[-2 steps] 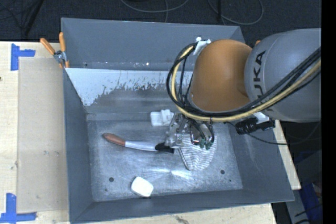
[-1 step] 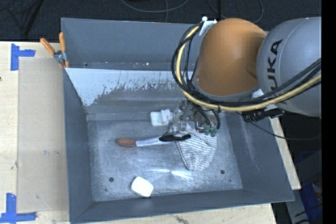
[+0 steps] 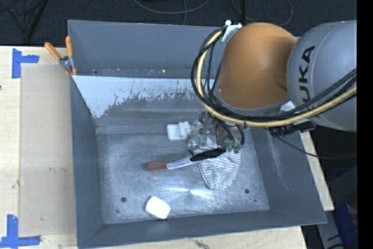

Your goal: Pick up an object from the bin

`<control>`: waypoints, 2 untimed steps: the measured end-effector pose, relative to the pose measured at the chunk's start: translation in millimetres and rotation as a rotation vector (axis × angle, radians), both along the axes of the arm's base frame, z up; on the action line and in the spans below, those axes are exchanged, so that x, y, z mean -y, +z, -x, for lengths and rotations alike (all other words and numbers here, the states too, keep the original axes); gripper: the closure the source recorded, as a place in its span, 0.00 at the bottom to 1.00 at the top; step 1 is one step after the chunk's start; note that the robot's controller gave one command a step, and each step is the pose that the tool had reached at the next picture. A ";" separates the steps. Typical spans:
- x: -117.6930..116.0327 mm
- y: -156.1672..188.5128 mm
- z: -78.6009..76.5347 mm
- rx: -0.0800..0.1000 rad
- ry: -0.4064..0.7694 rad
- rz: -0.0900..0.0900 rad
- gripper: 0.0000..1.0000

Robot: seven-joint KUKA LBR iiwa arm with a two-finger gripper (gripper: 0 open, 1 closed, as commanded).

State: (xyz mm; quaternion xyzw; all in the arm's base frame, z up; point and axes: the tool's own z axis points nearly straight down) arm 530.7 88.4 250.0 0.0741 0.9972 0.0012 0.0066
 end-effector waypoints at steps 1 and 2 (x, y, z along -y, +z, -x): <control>2.2 -41.0 5.0 -0.020 0.006 0.003 1.00; 8.2 -72.5 0.5 -0.016 0.148 0.002 1.00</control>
Offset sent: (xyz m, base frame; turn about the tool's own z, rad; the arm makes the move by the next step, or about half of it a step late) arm -0.0002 -0.0082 -0.0713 -0.1492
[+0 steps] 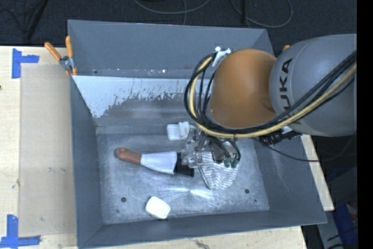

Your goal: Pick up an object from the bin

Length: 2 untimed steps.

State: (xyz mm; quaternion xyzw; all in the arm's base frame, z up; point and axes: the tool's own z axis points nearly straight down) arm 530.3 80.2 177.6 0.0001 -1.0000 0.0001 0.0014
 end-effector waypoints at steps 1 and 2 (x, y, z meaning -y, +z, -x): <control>0.0 0.0 0.0 0.000 0.000 0.000 1.00; 10.4 1.4 -12.0 0.002 0.038 -0.001 1.00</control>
Offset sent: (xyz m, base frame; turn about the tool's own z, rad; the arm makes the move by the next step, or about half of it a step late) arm 0.0286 -0.0282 0.0040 -0.0844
